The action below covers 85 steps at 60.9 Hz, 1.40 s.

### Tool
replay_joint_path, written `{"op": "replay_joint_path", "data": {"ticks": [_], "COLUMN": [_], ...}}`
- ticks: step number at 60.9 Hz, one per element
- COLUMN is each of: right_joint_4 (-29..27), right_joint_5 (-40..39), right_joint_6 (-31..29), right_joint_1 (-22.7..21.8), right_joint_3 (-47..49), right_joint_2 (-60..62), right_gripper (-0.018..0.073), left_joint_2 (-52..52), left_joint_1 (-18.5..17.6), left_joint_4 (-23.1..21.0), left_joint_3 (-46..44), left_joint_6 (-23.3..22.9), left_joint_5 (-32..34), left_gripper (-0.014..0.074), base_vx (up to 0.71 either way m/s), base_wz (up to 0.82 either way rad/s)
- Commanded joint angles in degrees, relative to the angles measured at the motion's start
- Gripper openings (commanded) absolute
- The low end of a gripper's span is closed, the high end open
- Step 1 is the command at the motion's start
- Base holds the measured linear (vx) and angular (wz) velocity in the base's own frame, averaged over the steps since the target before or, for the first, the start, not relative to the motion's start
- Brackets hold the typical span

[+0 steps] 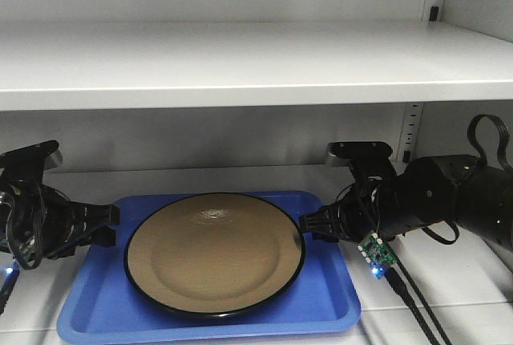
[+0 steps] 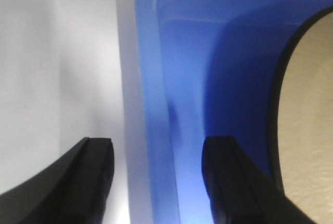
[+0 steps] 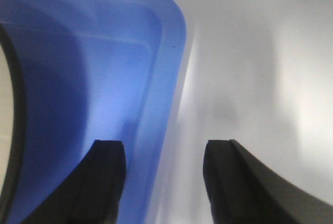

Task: Place disk in tray to left cabinet

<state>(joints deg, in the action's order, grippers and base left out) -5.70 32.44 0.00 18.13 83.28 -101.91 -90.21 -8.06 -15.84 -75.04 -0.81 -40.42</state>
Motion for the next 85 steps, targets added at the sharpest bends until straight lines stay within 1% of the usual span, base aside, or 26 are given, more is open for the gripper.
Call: {"op": "replay_joint_path", "data": {"ticks": [1, 21, 28, 35, 41, 45, 57, 62, 73, 77, 81, 85], "right_joint_4": [1.0, 1.0, 1.0, 1.0, 1.0, 1.0, 1.0, 1.0, 1.0, 1.0, 1.0, 1.0], "right_joint_5": [-3.1, -3.1, -3.1, -3.1, -3.1, -3.1, -3.1, -3.1, -3.1, -3.1, -3.1, -3.1], "right_joint_6": [0.0, 0.0, 0.0, 0.0, 0.0, 0.0, 0.0, 0.0, 0.0, 0.0, 0.0, 0.0], "right_joint_1": [-0.2, -0.2, -0.2, -0.2, -0.2, -0.2, -0.2, -0.2, -0.2, -0.2, -0.2, -0.2], "right_joint_3": [1.9, 1.9, 1.9, 1.9, 1.9, 1.9, 1.9, 1.9, 1.9, 1.9, 1.9, 1.9], "right_joint_2": [2.9, 2.9, 2.9, 2.9, 2.9, 2.9, 2.9, 2.9, 2.9, 2.9, 2.9, 2.9], "right_gripper": [0.0407, 0.0407, 0.0407, 0.0407, 0.0407, 0.0407, 0.0407, 0.0407, 0.0407, 0.0407, 0.0407, 0.0407], "left_joint_2": [2.6, 4.5, 7.7, 13.1, 19.3, 24.2, 39.4, 45.5, 60.0, 64.8, 69.0, 73.3], "left_joint_1": [-0.3, -0.3, -0.3, -0.3, -0.3, -0.3, -0.3, -0.3, -0.2, 1.0, 3.1, 5.3], "left_joint_4": [-0.8, -0.6, -0.7, -0.7, -0.6, -0.6, -0.6, -0.6, 1.3, 2.8, 4.3, 7.0], "left_joint_3": [-2.2, -1.0, 3.4, 10.4, 17.3, 22.2, 36.3, 43.3, 57.1, 60.6, 63.3, 65.7], "left_joint_6": [0.0, 0.1, 0.1, 0.1, 0.1, 0.1, 0.1, 0.1, 0.1, 0.1, 0.1, 0.1], "left_joint_5": [3.3, 3.7, 7.6, 12.4, 15.9, 18.3, 22.9, 25.3, 31.3, 31.9, 31.8, 31.8], "left_gripper": [0.0499, 0.0499, 0.0495, 0.0479, 0.0447, 0.0414, 0.0302, 0.0237, 0.0100, 0.0057, 0.0020, -0.0009], "base_vx": [0.00, 0.00, 0.00, 0.00, 0.00, 0.00, 0.00, 0.00, 0.00, 0.00, 0.00, 0.00], "base_wz": [0.00, 0.00, 0.00, 0.00, 0.00, 0.00, 0.00, 0.00, 0.00, 0.00, 0.00, 0.00]}}
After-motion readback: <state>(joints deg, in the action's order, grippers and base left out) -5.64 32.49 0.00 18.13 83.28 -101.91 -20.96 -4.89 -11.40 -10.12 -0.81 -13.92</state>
